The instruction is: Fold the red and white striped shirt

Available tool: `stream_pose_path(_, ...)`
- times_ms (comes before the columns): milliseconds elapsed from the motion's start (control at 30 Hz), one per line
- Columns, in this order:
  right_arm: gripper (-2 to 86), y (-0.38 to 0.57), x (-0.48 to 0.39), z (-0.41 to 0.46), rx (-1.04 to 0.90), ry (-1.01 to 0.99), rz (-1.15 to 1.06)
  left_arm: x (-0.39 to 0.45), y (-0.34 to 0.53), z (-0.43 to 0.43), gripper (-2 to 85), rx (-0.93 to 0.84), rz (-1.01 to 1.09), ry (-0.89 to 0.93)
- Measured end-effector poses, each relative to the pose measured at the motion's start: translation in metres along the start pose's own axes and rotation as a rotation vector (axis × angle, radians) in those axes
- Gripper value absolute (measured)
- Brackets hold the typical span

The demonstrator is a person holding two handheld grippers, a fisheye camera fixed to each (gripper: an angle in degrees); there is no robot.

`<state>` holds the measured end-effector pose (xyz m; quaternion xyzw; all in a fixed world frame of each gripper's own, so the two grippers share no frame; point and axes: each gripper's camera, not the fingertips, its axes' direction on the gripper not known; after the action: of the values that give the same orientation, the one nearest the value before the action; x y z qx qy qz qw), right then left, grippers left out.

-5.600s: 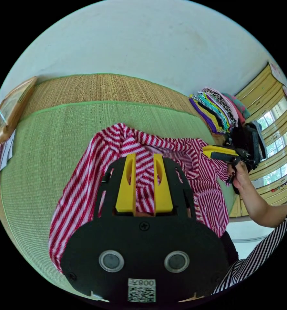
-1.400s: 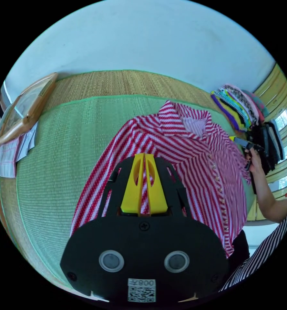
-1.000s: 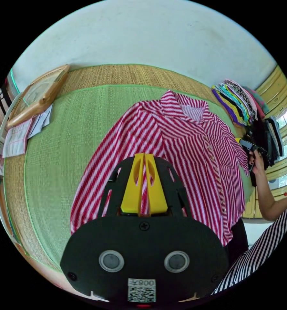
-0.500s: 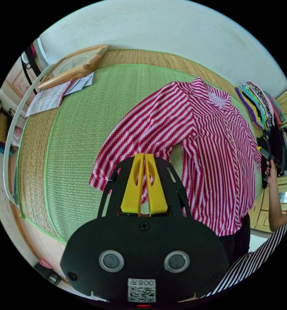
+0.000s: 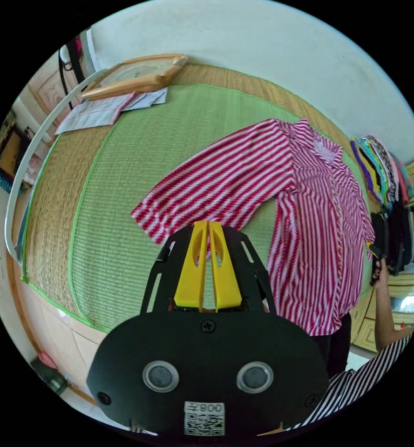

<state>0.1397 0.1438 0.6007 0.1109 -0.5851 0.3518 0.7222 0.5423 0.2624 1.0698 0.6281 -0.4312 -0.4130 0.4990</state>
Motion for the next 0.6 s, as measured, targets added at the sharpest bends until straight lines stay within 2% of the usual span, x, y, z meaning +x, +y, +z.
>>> stream_pose_path(167, 0.1, 0.019, 0.021, -0.027, 0.074, -0.049, 0.058, 0.063, -0.016, 0.000, 0.3, 0.037, 0.222, 0.185)
stream_pose_path(333, 0.3, 0.031, 0.045, -0.044, 0.110, -0.080, 0.097, 0.119, -0.029, 0.014, 0.2, 0.002, 0.390, 0.278)
stream_pose_path(467, 0.2, 0.027, 0.053, -0.028, 0.053, -0.078, 0.091, 0.128, -0.024, 0.046, 0.1, -0.151, 0.390, 0.209)
stream_pose_path(600, 0.1, 0.033, 0.035, -0.052, 0.090, -0.098, 0.032, 0.112, -0.006, 0.032, 0.1, -0.132, 0.351, 0.266)
